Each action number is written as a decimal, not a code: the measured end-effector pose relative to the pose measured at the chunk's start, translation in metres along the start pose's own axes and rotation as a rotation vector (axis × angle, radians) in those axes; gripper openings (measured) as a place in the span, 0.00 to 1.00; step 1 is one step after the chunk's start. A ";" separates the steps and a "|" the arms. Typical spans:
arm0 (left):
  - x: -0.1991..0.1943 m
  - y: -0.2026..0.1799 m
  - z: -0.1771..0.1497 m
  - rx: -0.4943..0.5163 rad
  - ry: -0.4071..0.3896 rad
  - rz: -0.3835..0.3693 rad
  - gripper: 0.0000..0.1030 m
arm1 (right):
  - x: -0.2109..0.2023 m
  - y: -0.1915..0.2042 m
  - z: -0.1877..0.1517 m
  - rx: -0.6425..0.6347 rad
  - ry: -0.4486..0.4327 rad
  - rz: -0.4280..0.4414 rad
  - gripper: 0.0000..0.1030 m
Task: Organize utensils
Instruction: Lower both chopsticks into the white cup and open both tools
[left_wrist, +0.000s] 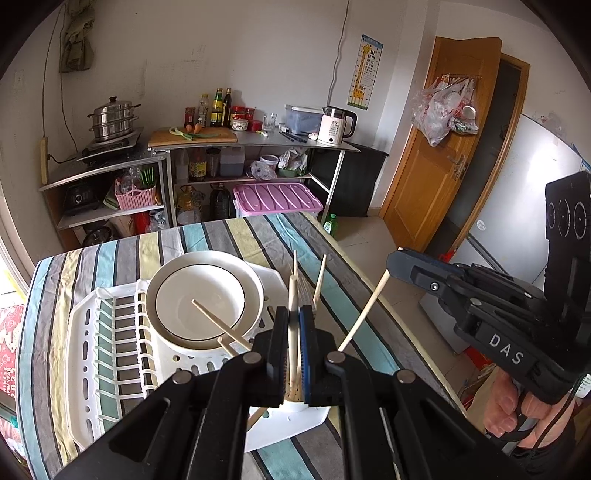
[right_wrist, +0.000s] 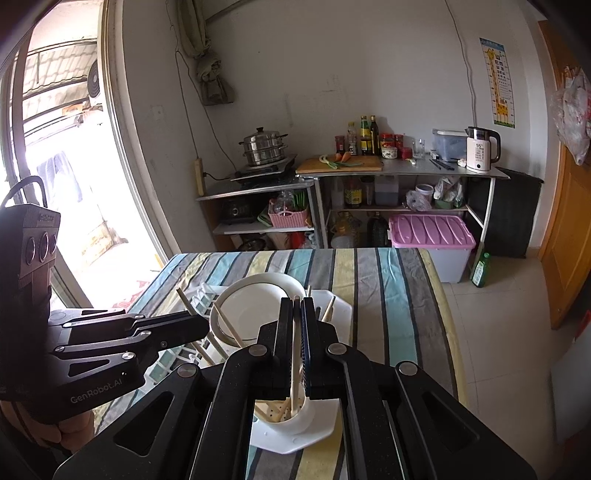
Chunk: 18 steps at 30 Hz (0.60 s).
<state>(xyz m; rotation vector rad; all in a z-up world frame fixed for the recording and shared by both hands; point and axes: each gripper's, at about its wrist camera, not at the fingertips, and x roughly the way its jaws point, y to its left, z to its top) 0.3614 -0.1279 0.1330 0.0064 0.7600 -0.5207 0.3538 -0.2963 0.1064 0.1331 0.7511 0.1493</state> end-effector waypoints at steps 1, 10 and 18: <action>0.004 0.001 -0.002 -0.003 0.010 0.004 0.06 | 0.004 -0.001 -0.003 0.002 0.010 -0.003 0.03; 0.016 0.011 -0.007 -0.016 0.015 0.037 0.06 | 0.019 -0.011 -0.013 0.020 0.044 -0.008 0.04; 0.013 0.018 -0.007 -0.022 0.012 0.064 0.07 | 0.017 -0.009 -0.012 0.007 0.052 0.017 0.25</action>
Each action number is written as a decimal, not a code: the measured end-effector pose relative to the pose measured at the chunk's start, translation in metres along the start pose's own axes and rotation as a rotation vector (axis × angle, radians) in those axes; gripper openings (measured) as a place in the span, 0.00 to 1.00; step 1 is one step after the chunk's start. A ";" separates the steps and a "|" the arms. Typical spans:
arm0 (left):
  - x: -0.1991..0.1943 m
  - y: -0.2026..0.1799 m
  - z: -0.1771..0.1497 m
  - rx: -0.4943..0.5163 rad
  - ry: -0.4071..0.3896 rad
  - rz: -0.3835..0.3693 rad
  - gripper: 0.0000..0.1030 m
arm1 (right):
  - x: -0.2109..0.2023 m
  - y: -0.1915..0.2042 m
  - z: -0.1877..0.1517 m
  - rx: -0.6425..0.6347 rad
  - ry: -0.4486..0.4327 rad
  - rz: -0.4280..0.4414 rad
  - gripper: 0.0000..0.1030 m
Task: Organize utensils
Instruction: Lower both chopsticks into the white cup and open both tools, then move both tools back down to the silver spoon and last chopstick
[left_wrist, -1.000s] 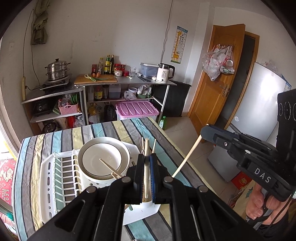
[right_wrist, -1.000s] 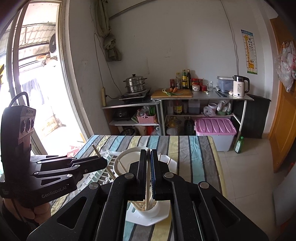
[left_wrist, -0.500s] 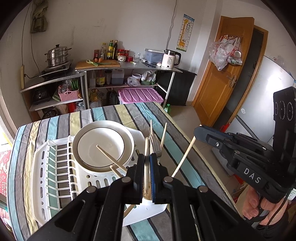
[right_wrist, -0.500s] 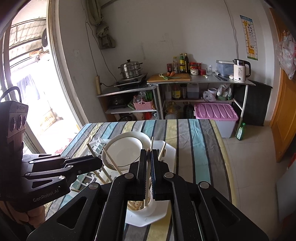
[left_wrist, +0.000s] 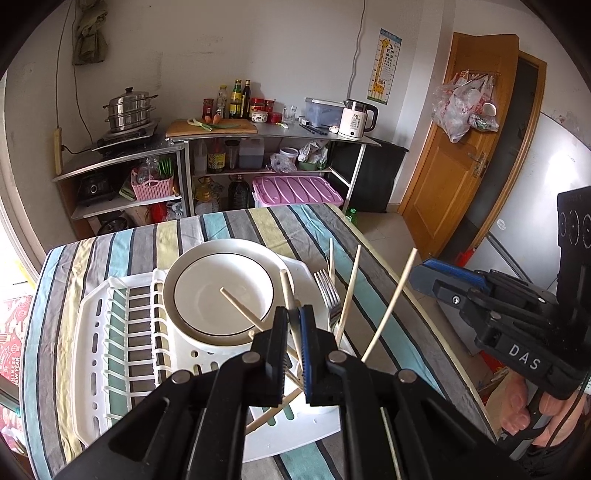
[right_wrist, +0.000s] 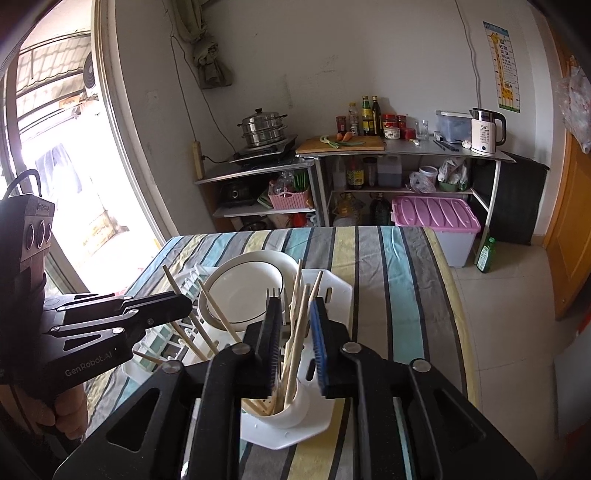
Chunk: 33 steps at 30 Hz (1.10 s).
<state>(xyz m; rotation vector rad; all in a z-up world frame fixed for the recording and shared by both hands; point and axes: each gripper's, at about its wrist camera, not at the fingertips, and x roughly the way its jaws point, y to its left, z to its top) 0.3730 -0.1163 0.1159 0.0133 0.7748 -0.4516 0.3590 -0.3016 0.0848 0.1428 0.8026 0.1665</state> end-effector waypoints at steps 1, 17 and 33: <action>-0.001 0.001 -0.001 -0.003 -0.001 -0.001 0.08 | -0.002 0.000 0.000 0.004 -0.004 0.007 0.25; -0.067 0.005 -0.029 -0.006 -0.113 -0.014 0.26 | -0.046 0.008 -0.020 -0.010 -0.063 0.016 0.25; -0.120 0.025 -0.144 -0.045 -0.114 0.047 0.28 | -0.097 0.050 -0.104 -0.038 -0.045 0.094 0.25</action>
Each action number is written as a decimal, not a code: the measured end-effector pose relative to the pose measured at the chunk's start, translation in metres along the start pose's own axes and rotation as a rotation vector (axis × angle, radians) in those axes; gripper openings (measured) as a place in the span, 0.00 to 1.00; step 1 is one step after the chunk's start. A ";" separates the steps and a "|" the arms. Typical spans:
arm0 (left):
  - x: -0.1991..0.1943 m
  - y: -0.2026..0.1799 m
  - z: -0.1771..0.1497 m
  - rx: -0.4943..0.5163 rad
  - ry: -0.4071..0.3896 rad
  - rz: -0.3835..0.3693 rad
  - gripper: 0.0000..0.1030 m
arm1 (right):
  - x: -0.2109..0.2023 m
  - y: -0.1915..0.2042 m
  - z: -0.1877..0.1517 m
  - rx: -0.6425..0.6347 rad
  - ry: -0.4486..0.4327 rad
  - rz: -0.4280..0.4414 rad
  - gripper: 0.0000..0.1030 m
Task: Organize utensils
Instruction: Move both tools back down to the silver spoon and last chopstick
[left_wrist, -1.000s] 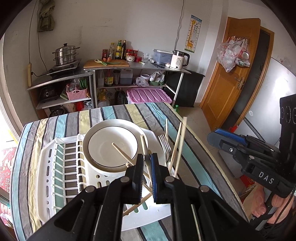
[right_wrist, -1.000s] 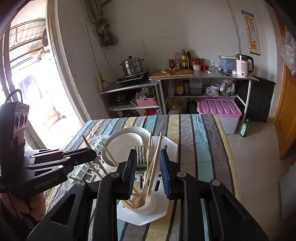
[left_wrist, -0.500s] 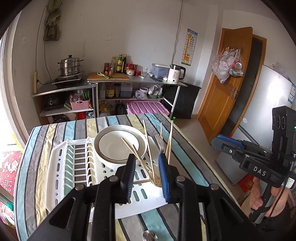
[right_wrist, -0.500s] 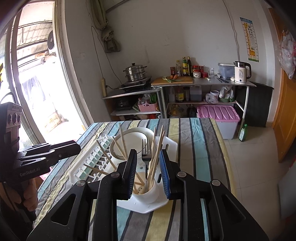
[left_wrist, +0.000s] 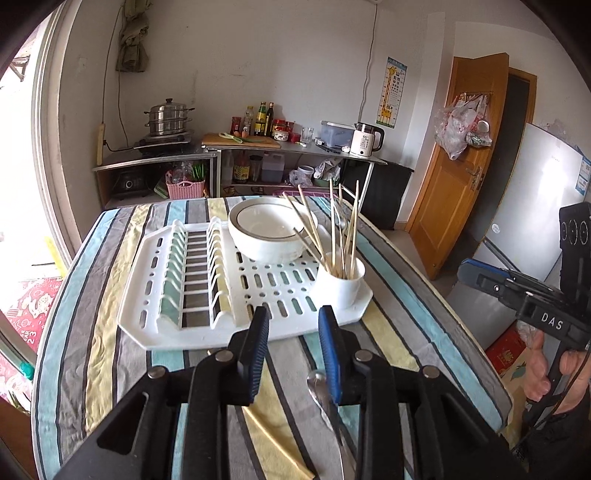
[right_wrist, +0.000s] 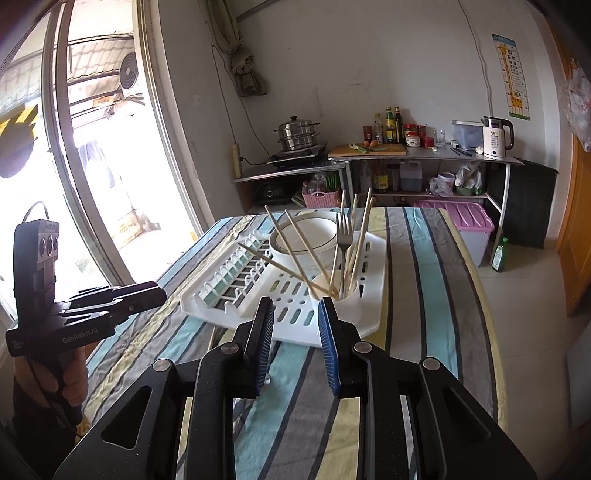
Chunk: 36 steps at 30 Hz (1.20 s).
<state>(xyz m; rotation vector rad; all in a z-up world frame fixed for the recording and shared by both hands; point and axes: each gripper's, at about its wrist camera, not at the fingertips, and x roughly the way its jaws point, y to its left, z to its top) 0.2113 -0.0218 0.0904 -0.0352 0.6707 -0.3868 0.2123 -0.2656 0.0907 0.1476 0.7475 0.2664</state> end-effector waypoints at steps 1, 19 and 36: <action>-0.003 0.002 -0.006 -0.004 0.002 0.006 0.28 | -0.002 0.002 -0.005 0.000 0.005 0.001 0.25; -0.014 0.035 -0.082 -0.095 0.088 0.074 0.28 | 0.011 0.026 -0.073 0.044 0.149 0.036 0.25; 0.029 0.056 -0.077 -0.155 0.186 0.113 0.33 | 0.059 0.044 -0.089 0.059 0.288 0.036 0.30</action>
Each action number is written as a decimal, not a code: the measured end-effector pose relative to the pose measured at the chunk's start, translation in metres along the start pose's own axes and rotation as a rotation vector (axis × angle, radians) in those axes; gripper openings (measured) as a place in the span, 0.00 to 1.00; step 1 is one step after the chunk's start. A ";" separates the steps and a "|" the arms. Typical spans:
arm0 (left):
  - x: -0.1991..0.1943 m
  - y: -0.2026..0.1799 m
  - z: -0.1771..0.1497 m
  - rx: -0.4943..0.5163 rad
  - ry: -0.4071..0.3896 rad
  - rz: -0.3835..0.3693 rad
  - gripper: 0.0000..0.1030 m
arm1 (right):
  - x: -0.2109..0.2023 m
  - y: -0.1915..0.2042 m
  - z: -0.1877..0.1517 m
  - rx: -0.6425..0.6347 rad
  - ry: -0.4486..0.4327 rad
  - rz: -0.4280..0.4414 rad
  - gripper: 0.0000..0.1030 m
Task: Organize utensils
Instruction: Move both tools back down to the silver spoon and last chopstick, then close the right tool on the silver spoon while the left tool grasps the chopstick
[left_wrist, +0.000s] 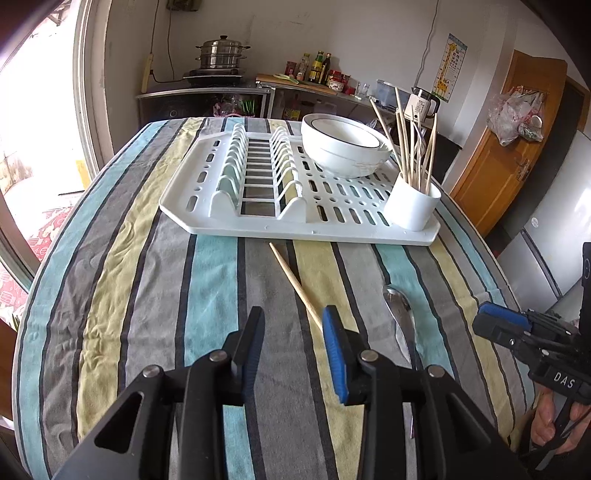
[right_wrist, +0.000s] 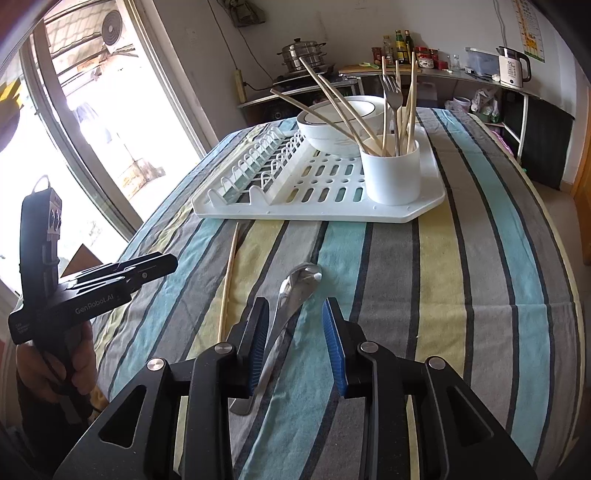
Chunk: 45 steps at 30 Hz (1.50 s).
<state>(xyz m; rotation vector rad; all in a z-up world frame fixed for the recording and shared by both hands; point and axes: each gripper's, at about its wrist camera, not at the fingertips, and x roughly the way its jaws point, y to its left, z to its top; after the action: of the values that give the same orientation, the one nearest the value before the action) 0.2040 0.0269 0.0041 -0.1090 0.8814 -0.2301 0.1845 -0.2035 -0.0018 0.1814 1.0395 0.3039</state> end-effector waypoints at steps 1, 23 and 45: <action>0.003 0.001 0.002 -0.004 0.008 -0.003 0.33 | 0.004 0.001 0.000 0.001 0.011 0.000 0.30; 0.077 0.003 0.032 -0.033 0.149 0.003 0.33 | 0.069 0.016 0.004 -0.012 0.145 -0.063 0.38; 0.097 -0.032 0.039 0.109 0.170 0.096 0.33 | 0.073 -0.016 0.018 -0.093 0.185 -0.152 0.34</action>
<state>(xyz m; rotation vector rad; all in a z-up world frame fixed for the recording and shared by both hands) 0.2888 -0.0275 -0.0376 0.0552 1.0379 -0.1990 0.2371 -0.1942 -0.0574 -0.0104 1.2121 0.2335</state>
